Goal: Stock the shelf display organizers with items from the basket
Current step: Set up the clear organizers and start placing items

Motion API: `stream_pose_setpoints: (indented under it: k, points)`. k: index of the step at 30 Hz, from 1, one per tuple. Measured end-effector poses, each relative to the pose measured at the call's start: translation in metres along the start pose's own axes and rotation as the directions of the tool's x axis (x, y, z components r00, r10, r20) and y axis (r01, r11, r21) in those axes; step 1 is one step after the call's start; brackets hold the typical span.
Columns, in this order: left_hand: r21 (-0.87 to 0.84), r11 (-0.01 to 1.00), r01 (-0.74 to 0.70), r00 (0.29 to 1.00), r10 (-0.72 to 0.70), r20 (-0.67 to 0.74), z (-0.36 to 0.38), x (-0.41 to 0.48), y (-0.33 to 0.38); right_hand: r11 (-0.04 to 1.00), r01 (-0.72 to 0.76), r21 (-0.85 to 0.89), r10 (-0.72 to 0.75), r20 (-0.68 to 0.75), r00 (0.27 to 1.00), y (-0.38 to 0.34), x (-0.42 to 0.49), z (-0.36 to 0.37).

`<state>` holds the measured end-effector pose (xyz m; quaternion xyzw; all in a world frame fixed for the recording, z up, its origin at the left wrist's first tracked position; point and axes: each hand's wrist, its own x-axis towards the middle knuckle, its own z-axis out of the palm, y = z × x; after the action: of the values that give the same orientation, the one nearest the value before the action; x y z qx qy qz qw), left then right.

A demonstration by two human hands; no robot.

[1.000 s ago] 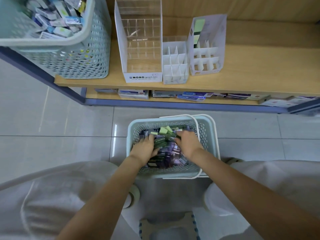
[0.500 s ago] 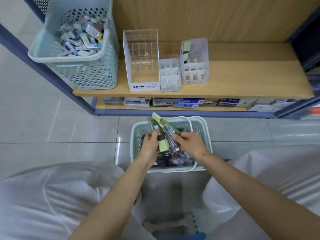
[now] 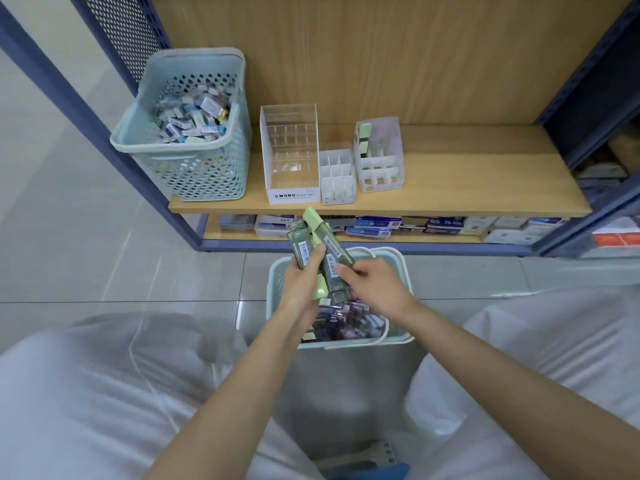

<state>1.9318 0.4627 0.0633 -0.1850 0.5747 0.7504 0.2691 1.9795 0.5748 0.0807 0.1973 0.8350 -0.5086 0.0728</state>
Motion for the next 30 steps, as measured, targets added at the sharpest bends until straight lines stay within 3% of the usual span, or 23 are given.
stream_pose_setpoints:
  k: [4,7,11,14,18,24,28,30]
  points:
    - [-0.057,0.997,-0.048,0.999,0.047,-0.021,-0.005,-0.004,0.019,0.990,0.013,0.140,-0.012,-0.008,1.000,-0.016,-0.004,-0.003]
    - [-0.083,0.994,-0.067,0.998,0.068,0.004,-0.009,-0.011,0.033,0.984,0.004,0.178,-0.027,0.125,0.992,-0.033,-0.007,-0.014]
    - [-0.150,0.988,-0.039,0.997,0.048,0.058,-0.013,-0.024,0.050,0.991,-0.131,0.025,0.108,0.421,0.900,-0.053,-0.012,-0.032]
    - [-0.028,0.995,-0.096,0.989,0.098,0.114,-0.011,-0.032,0.057,0.988,-0.030,-0.149,0.101,0.497,0.862,-0.065,-0.018,-0.037]
    - [0.088,0.977,-0.192,0.977,0.182,0.108,-0.006,-0.036,0.067,0.971,0.182,-0.154,-0.106,0.404,0.909,-0.075,-0.026,-0.034]
    - [0.247,0.912,-0.328,0.943,0.299,0.148,-0.021,-0.031,0.101,0.988,0.140,0.067,-0.154,0.291,0.944,-0.083,-0.011,-0.031]
    - [0.291,0.874,-0.388,0.921,0.381,0.081,-0.043,-0.012,0.138,0.991,0.132,0.013,-0.133,0.124,0.983,-0.089,0.038,-0.039]
    - [0.313,0.859,-0.406,0.910,0.412,0.049,-0.055,0.002,0.160,0.991,0.120,0.067,-0.123,0.039,0.992,-0.094,0.068,-0.037]
